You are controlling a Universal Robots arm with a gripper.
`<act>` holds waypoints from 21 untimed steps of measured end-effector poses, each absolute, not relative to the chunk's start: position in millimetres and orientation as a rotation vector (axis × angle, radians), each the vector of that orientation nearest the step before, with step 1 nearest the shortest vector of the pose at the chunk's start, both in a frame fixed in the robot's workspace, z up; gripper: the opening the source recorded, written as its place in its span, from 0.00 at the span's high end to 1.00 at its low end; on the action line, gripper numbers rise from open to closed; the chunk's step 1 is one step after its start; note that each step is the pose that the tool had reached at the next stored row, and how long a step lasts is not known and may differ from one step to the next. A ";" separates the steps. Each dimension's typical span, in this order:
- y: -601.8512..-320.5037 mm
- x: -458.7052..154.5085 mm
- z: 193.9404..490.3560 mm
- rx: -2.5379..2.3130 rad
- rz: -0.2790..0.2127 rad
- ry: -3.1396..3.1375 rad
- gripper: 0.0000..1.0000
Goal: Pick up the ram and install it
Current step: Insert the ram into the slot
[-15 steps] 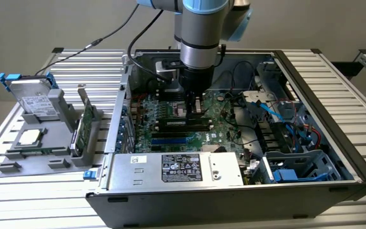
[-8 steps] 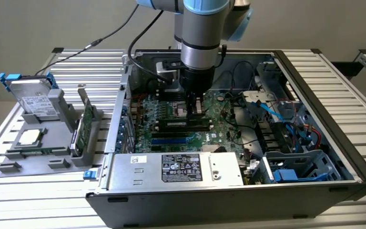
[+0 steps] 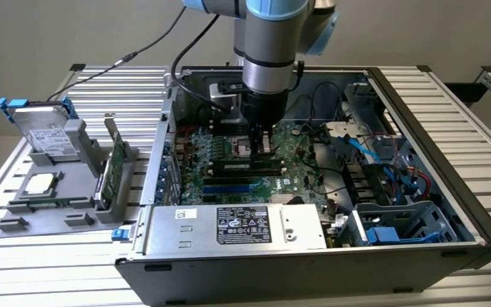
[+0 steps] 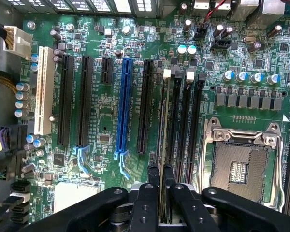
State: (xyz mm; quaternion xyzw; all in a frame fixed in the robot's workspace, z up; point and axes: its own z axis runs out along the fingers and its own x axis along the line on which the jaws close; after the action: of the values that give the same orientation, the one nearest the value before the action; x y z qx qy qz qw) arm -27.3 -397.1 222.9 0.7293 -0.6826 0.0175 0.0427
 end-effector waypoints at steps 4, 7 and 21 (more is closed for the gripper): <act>-397.1 -27.2 222.3 2.228 0.055 -2.089 0.86; -397.1 -27.2 221.9 2.227 0.056 -2.089 0.86; -397.1 -26.9 219.1 2.222 0.057 -2.093 0.86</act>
State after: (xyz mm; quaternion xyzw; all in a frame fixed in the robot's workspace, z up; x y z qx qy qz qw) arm -26.9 -397.1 219.1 0.7271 -0.6849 0.0186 0.0442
